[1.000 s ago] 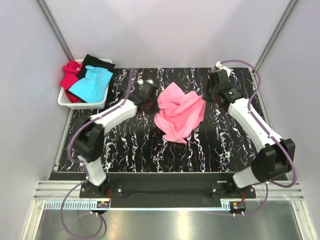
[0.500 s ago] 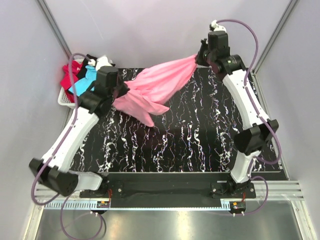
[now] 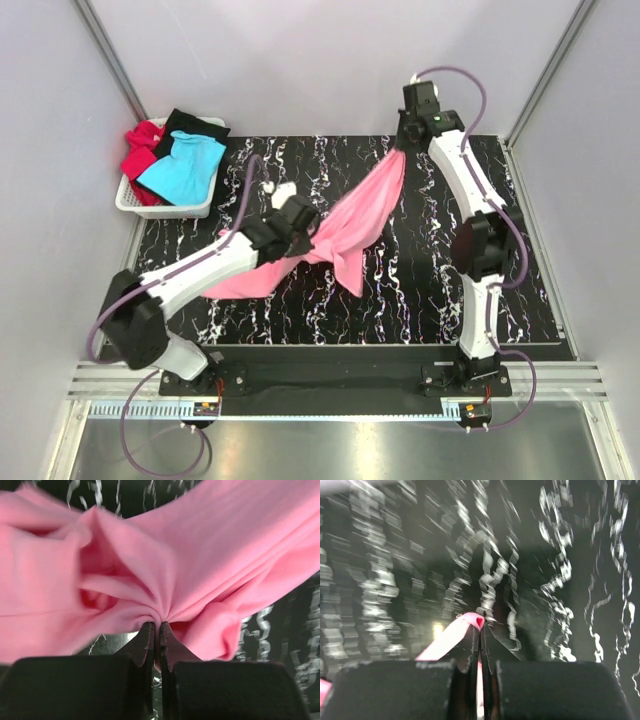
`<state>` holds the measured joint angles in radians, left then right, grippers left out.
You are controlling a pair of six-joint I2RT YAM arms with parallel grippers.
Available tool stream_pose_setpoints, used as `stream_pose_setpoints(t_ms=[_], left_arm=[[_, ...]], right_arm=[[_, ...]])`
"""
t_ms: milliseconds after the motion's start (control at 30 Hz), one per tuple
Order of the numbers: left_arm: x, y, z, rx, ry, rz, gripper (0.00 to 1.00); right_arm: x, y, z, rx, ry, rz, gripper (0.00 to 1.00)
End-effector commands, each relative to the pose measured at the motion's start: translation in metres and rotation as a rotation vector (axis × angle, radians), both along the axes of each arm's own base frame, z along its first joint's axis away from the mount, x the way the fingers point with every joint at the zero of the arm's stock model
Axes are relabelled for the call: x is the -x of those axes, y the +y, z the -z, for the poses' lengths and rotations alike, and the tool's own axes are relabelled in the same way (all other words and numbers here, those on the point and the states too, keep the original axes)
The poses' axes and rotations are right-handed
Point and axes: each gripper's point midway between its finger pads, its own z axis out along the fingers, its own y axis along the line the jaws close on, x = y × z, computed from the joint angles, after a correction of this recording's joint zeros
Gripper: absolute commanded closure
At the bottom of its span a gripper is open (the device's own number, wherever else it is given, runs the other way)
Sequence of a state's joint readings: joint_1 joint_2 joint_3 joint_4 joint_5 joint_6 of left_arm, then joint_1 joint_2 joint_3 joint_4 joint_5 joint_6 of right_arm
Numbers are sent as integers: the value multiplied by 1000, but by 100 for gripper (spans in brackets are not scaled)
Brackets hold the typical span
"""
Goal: Fold and stack the t-shirts
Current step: Flatten the tshirt out
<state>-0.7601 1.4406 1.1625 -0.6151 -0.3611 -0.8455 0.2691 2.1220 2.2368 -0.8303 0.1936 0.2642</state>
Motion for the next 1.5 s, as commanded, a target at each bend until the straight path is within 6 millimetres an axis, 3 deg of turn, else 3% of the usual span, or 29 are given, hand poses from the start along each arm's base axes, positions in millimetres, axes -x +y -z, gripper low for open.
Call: stream_pose_setpoints(t_ms=[0, 33, 67, 167, 267, 333, 467, 533, 667, 700, 733, 767, 867, 933, 967, 1000, 1033, 1100, 1167, 1267, 1333, 1467], left_arm=[[-7, -22, -6, 61, -27, 8, 88], [-8, -24, -2, 52, -16, 13, 75], [-9, -28, 1, 52, -5, 25, 37], [-1, -34, 4, 67, 27, 74, 11], [8, -19, -11, 51, -6, 82, 2], [15, -1, -29, 40, -52, 75, 1], [21, 46, -12, -42, -43, -20, 1], [11, 70, -2, -23, -1, -96, 1], [-2, 89, 6, -77, 24, -127, 1], [-3, 91, 9, -89, 32, -134, 1], [-4, 93, 15, -96, 45, -148, 1], [-7, 99, 29, -115, 72, -173, 1], [-23, 100, 53, -147, 119, -175, 1], [-35, 97, 58, -178, 130, -157, 1], [-49, 86, 47, -154, 105, -137, 1], [-55, 81, 56, -171, 128, -110, 1], [-65, 70, 48, -147, 112, -87, 1], [-74, 65, 54, -163, 124, -63, 1], [-80, 57, 51, -144, 115, -43, 2], [-80, 56, 61, -163, 130, -32, 2], [-77, 55, 72, -168, 156, -21, 3], [-75, 44, 83, -166, 161, 18, 9]], right_arm=[[-10, -28, 42, 79, 79, 37, 100], [-15, -30, 42, 72, 71, 39, 100], [-19, -33, 43, 73, 66, 41, 100], [-27, -35, 44, 73, 54, 27, 100], [-24, -43, 42, 90, 57, 38, 100], [-20, -55, 41, 100, 61, 65, 100], [-14, -85, 47, 95, 93, 130, 100], [-5, -96, 45, 62, 107, 138, 100], [14, -84, 38, -21, 118, 83, 98], [19, -78, 48, -48, 144, 59, 96], [21, -75, 50, -67, 150, 59, 92], [24, -73, 50, -76, 155, 54, 75], [29, -66, 54, -103, 174, 37, 63], [35, -56, 49, -156, 186, -2, 45], [38, -54, 45, -167, 184, -10, 38], [45, -53, 35, -176, 180, -15, 24], [49, -52, 29, -184, 177, -10, 19], [64, -46, 11, -214, 169, -30, 11], [76, -35, -7, -252, 145, -65, 8], [92, -3, -7, -285, 165, -134, 8], [100, 18, 3, -302, 193, -164, 9], [102, 32, 23, -356, 236, -153, 10]])
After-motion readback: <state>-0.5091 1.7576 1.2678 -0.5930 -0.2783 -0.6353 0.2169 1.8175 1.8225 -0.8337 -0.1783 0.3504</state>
